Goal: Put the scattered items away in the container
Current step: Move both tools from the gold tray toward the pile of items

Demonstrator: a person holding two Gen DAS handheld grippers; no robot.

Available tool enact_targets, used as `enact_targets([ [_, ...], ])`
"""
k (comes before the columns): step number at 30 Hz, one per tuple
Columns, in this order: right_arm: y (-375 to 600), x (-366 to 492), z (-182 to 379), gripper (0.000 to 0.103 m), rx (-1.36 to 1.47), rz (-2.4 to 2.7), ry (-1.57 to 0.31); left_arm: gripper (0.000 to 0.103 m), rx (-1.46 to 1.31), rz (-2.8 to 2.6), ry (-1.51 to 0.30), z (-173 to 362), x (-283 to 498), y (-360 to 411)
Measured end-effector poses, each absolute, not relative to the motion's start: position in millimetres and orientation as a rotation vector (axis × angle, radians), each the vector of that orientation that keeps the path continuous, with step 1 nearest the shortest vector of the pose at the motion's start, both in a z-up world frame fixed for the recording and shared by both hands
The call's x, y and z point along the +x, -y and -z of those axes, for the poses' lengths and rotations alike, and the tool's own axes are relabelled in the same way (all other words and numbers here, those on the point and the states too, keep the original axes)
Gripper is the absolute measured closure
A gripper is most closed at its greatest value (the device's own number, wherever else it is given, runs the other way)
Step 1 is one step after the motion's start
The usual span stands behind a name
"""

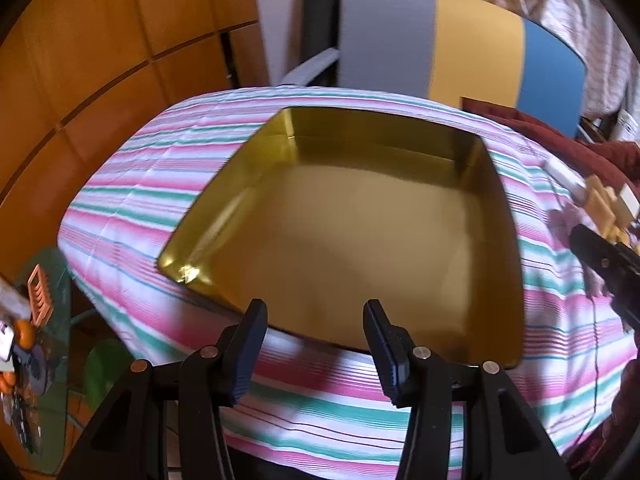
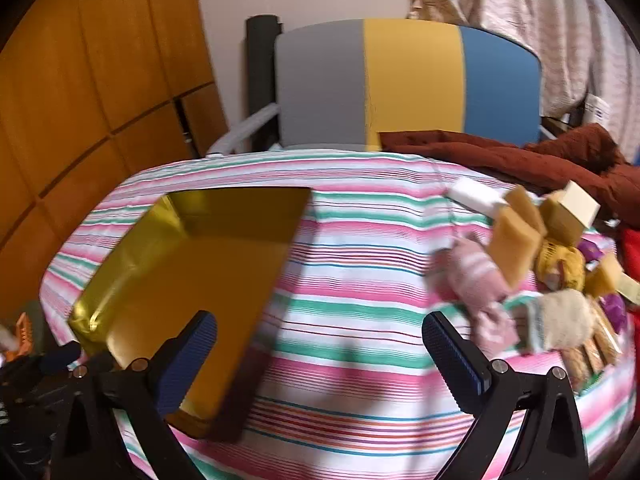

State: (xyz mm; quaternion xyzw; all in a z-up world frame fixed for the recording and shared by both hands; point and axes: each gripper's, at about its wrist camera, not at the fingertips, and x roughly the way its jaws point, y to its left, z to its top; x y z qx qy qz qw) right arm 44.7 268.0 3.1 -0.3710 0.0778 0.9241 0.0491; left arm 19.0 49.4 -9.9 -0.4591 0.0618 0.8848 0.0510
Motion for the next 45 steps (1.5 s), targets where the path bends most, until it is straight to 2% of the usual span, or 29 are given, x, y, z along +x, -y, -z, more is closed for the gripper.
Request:
enact_targets([
  [12,-392,70,-7,0.001,-1.043,-2.594,-0.229,0.053,-1.195,-2.629,-0.376,-12,36,-118],
  [18,-458,64,1,0.01,-1.126,-2.513,-0.171,0.053,-1.141,-2.541,-0.389,-17,39,-159],
  [20,-465,61,7,0.022,-1.169,-2.531,-0.19,0.053,-1.143,-2.502,-0.368,-17,38,-171],
  [22,-468,56,16,0.028,-1.21,-2.539,-0.209,0.053,-1.141,-2.451,-0.329,-18,37,-184],
  [28,-459,49,43,0.028,-1.337,-2.451,-0.115,0.053,-1.141,-2.344,-0.354,-12,33,-228],
  [29,-461,48,45,0.037,-1.351,-2.447,-0.126,0.053,-1.152,-2.324,-0.354,-10,30,-235],
  [30,-464,49,47,0.041,-1.362,-2.462,-0.175,0.053,-1.157,-2.3,-0.341,-8,28,-243],
  [36,-484,58,44,0.042,-1.318,-2.485,-0.387,0.053,-1.254,-2.136,-0.25,6,7,-287],
  [40,-490,62,42,0.042,-1.297,-2.479,-0.427,0.053,-1.268,-2.1,-0.169,10,-3,-315],
  [45,-493,63,38,0.042,-1.275,-2.47,-0.45,0.053,-1.331,-2.033,-0.163,26,-20,-347],
])
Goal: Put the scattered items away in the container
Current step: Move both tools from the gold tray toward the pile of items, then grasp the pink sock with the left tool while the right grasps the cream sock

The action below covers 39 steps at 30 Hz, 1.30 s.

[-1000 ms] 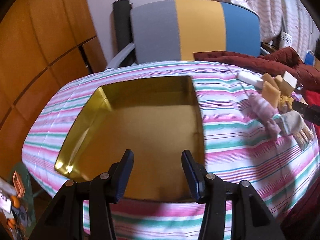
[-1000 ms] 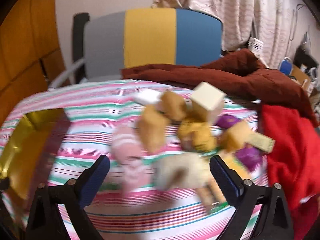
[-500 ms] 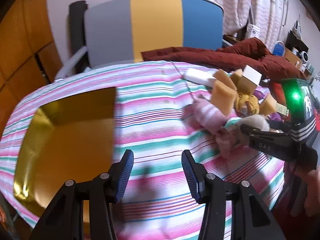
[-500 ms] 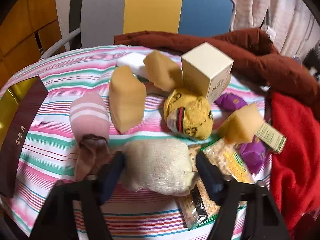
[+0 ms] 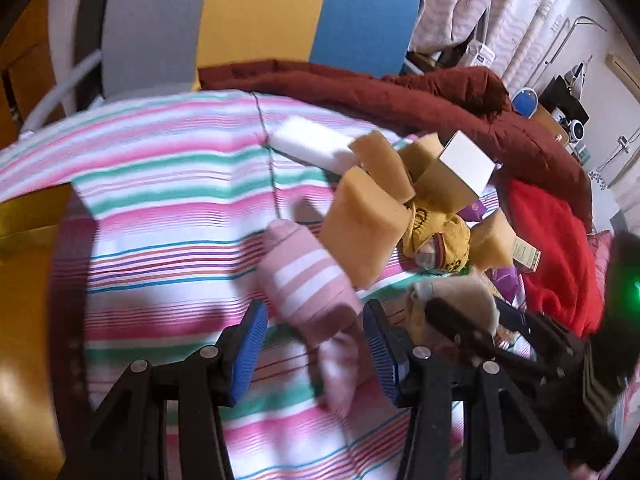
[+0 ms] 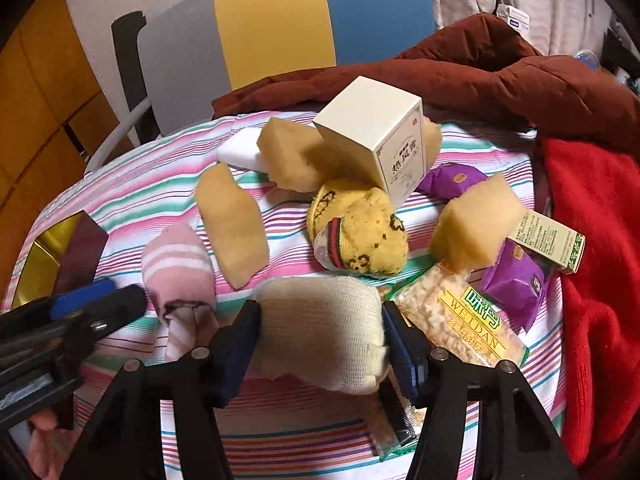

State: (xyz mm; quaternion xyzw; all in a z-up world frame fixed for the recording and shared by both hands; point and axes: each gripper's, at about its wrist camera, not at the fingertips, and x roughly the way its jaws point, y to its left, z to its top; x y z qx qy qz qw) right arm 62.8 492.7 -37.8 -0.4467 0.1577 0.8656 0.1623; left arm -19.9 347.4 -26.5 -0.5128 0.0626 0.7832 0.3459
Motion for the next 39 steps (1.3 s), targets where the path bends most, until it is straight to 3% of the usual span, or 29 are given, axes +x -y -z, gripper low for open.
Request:
enact_targets([
  [8,-497,59,40,0.042,-1.272,-2.469,-0.462,0.051,-1.455,-2.001,-0.15,63,-38,-363],
  [13,-496,59,40,0.042,-1.267,-2.469,-0.466,0.05,-1.384,-2.028,-0.259,63,-29,-369],
  [16,-494,59,41,0.042,-1.267,-2.47,-0.455,0.047,-1.381,-2.044,-0.224,65,-29,-366],
  [22,-493,59,42,0.042,-1.263,-2.471,-0.465,0.034,-1.312,-2.059,-0.203,73,-28,-354],
  [25,-491,59,41,0.042,-1.263,-2.474,-0.455,0.049,-1.34,-2.051,-0.085,71,-37,-345],
  [26,-490,58,41,0.042,-1.263,-2.475,-0.45,0.062,-1.344,-2.044,-0.027,70,-40,-340],
  [29,-488,58,40,0.042,-1.258,-2.479,-0.438,0.071,-1.328,-2.008,-0.029,68,-41,-336],
  [32,-488,57,40,0.042,-1.256,-2.491,-0.449,0.074,-1.29,-2.022,-0.07,61,-38,-331],
  [39,-484,58,33,0.042,-1.205,-2.552,-0.464,0.076,-1.239,-2.044,0.024,47,-32,-302],
])
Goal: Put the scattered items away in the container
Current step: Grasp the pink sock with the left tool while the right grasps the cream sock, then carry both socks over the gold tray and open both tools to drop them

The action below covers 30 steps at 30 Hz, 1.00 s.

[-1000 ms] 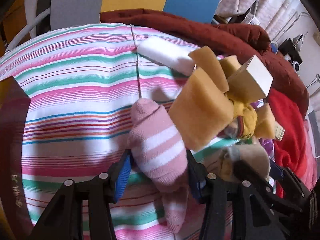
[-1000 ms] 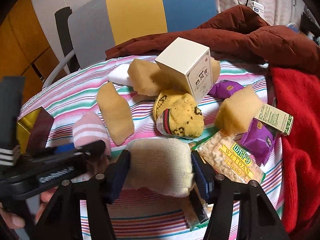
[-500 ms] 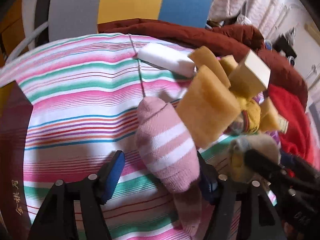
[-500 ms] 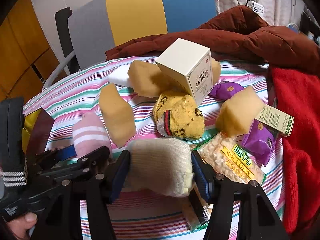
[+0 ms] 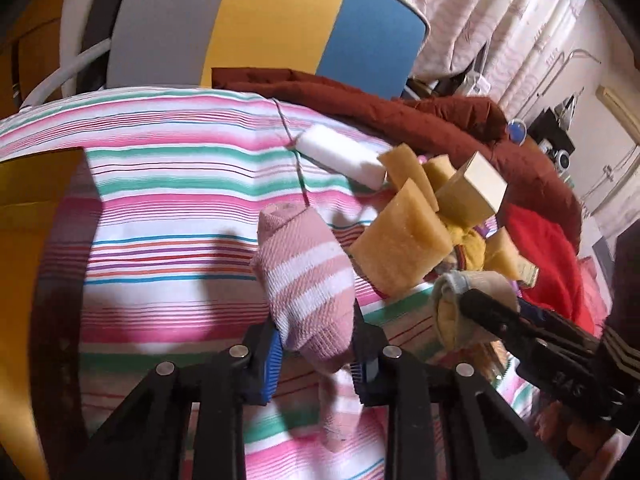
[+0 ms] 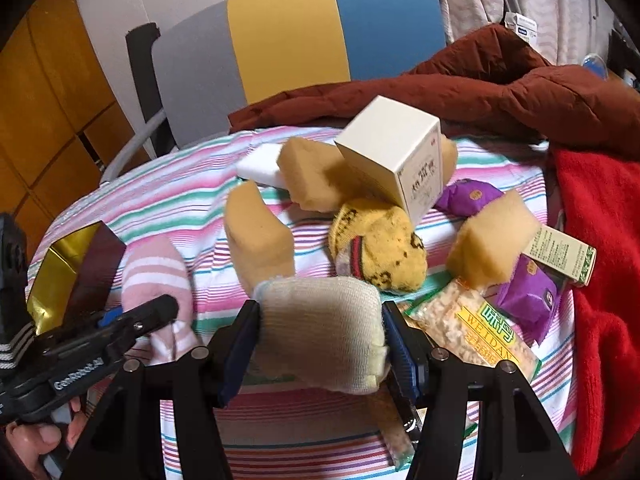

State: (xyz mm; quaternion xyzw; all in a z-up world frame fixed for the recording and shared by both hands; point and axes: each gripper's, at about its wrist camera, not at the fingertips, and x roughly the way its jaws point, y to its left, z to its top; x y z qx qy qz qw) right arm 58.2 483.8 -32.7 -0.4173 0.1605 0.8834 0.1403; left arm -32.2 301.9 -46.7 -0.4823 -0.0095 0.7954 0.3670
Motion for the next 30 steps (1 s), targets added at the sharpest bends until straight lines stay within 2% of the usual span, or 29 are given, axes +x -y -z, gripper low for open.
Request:
enact_targets([
  [12,-464,59,23,0.042,-1.164,-2.656,-0.406,0.076,-1.128,-2.04,0.166,5,-27,-243],
  [19,-437,58,16,0.042,-1.133,-2.741,-0.301,0.076,-1.103,-2.066,0.23,-13,-31,-193],
  [22,-419,55,13,0.042,-1.155,-2.77,-0.274,0.076,-1.106,-2.092,0.255,-17,-40,-166],
  [26,-391,42,6,0.042,-1.173,-2.845,-0.353,0.076,-1.091,-2.158,0.26,-23,-53,-134],
  [30,-346,21,-11,0.042,-1.178,-2.956,-0.283,0.076,-1.119,-2.236,0.286,-18,-72,-99],
])
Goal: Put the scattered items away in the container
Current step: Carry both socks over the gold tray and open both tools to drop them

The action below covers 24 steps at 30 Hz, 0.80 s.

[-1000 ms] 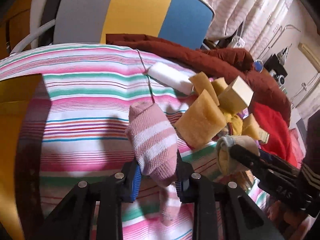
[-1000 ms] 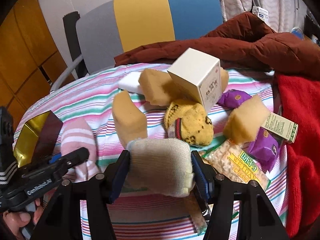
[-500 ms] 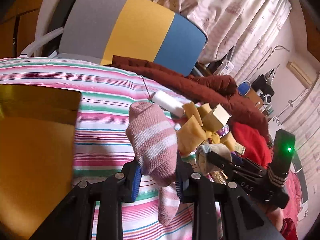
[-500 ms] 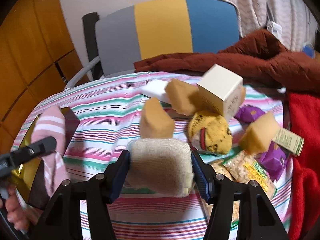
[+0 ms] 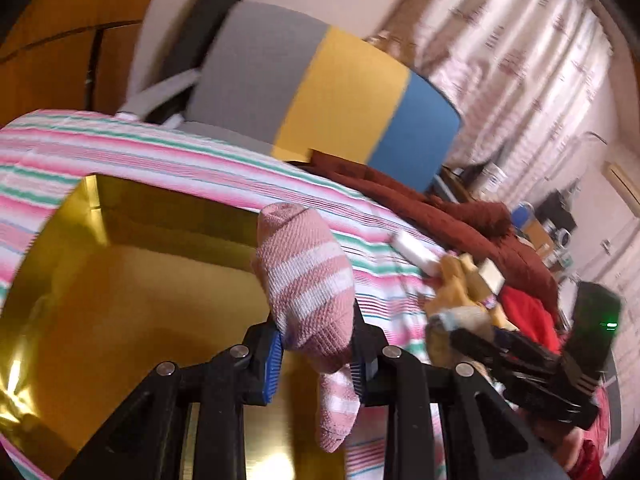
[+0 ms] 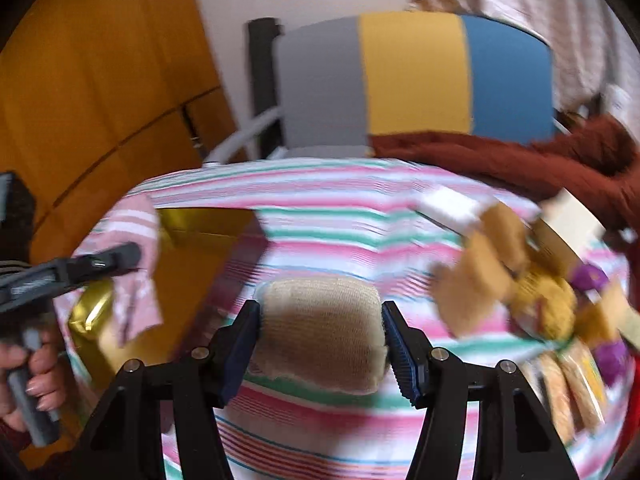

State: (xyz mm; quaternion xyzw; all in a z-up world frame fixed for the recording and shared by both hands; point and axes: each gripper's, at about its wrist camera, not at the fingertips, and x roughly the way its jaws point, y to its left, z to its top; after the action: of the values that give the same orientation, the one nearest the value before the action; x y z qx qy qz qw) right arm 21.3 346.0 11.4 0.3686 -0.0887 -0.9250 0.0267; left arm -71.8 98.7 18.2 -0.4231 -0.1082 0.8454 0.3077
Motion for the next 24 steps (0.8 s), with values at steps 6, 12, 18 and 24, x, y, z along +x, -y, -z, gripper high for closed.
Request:
enact_targets([
  [6,-280,-20,-25,0.042,1.125,2.714,0.243,0.076,-1.239,-2.304,0.289,2,-101,-57],
  [12,-231,-67,-9,0.042,1.248,2.595,0.266,0.076,-1.35,-2.338,0.232,25,-131,-35],
  [18,-214,-118,21,0.042,1.392,2.52,0.387,0.075,-1.393,-2.36,0.208,36,-165,-22],
  [24,-197,-155,33,0.04,1.391,2.472,0.527,0.06,-1.441,-2.435,0.285,37,-194,-10],
])
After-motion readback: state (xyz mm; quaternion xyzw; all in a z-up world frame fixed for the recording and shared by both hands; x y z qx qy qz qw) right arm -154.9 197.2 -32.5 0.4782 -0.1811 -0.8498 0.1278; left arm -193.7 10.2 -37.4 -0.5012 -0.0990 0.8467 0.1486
